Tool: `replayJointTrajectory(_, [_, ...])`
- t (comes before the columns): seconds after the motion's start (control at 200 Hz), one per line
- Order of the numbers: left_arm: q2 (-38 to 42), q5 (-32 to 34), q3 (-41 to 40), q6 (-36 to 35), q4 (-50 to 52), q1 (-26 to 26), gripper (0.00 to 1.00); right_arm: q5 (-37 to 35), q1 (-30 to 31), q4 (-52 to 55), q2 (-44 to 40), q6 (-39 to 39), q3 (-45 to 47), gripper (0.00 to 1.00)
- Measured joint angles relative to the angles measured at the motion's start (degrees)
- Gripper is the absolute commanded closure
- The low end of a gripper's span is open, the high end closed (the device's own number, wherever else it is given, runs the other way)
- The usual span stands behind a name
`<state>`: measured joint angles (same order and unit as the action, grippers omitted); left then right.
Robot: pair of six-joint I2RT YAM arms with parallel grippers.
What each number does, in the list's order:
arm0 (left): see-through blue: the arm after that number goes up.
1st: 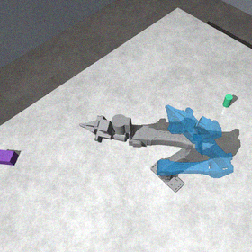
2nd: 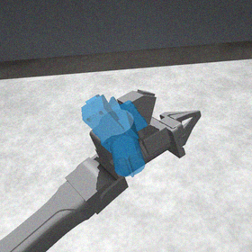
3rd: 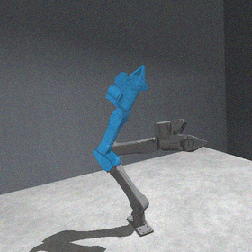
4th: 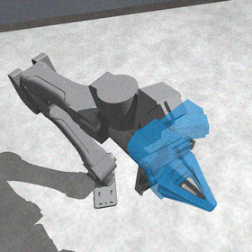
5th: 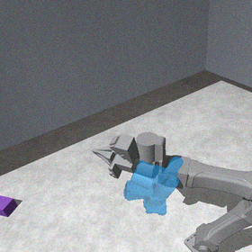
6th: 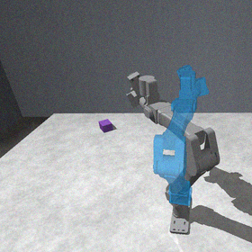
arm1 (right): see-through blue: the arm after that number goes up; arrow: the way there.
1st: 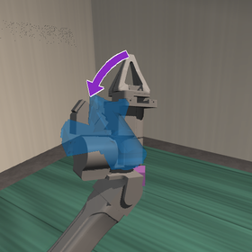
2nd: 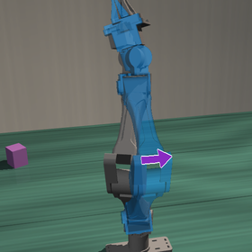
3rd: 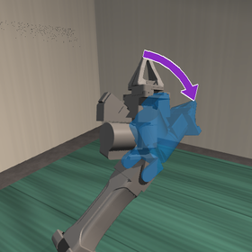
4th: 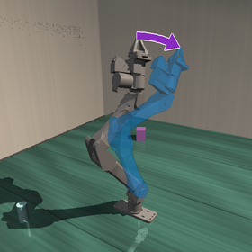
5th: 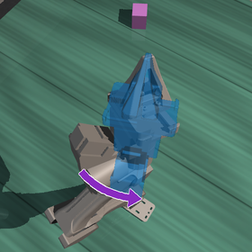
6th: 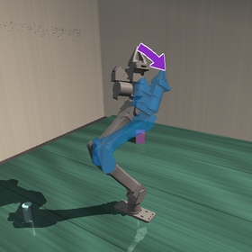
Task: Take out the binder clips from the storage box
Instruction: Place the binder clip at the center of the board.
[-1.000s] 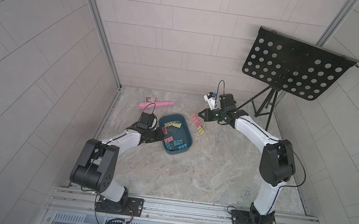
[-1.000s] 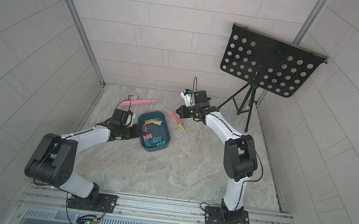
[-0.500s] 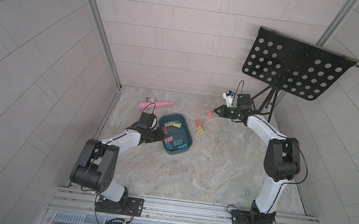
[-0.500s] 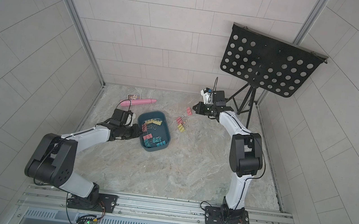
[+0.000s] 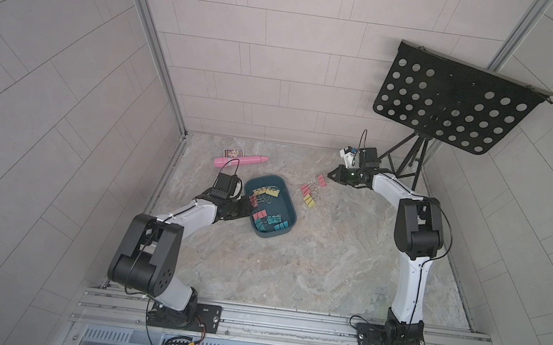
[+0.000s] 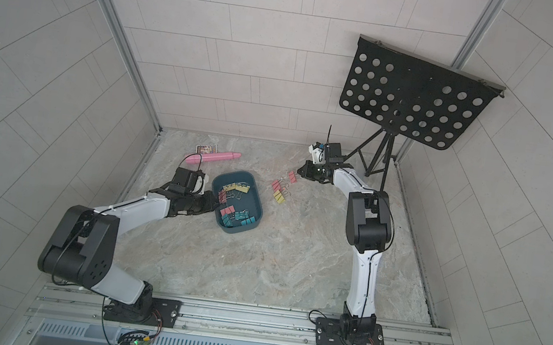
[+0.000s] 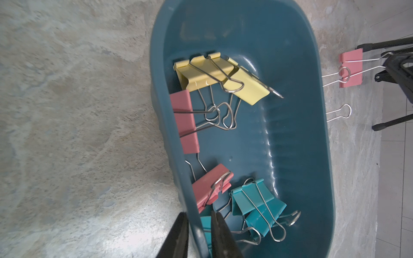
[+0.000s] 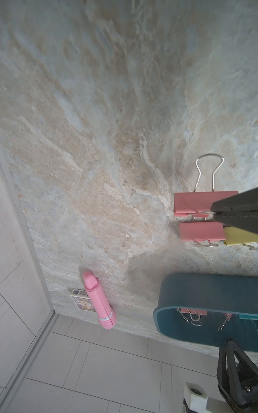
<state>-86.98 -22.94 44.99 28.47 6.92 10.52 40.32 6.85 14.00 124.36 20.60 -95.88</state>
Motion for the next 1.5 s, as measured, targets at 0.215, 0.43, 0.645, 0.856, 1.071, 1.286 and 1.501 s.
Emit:
replayJointTrajectory(0.215, [0.0, 0.0, 0.0, 0.0, 0.0, 0.0, 0.74, 0.2, -0.4, 0.7, 0.8, 0.0, -0.6, 1.0])
replayJointTrajectory(0.43, [0.2, 0.2, 0.0, 0.0, 0.4, 0.0, 0.74, 0.3, -0.5, 0.9, 2.0, -0.2, -0.7, 1.0])
replayJointTrajectory(0.645, [0.3, 0.2, 0.0, 0.0, 0.4, 0.0, 0.74, 0.2, -0.5, 1.4, 2.9, -0.5, -0.7, 1.0])
replayJointTrajectory(0.856, [0.3, 0.2, 0.0, 0.0, 0.5, 0.0, 0.74, 0.3, -0.5, 1.7, 3.1, -0.5, -0.7, 1.0])
replayJointTrajectory(1.071, [0.3, 0.2, 0.0, 0.0, 0.5, 0.0, 0.74, 0.3, -0.6, 1.8, 3.6, -0.6, -0.7, 1.0])
replayJointTrajectory(1.286, [0.3, 0.2, 0.0, 0.0, 0.5, 0.0, 0.74, 0.2, -0.8, 1.8, 3.6, -0.7, -0.7, 0.98])
replayJointTrajectory(1.501, [0.3, 0.2, 0.0, 0.0, 0.5, 0.0, 0.74, 0.2, -1.0, 1.8, 3.6, -0.7, -0.6, 0.86])
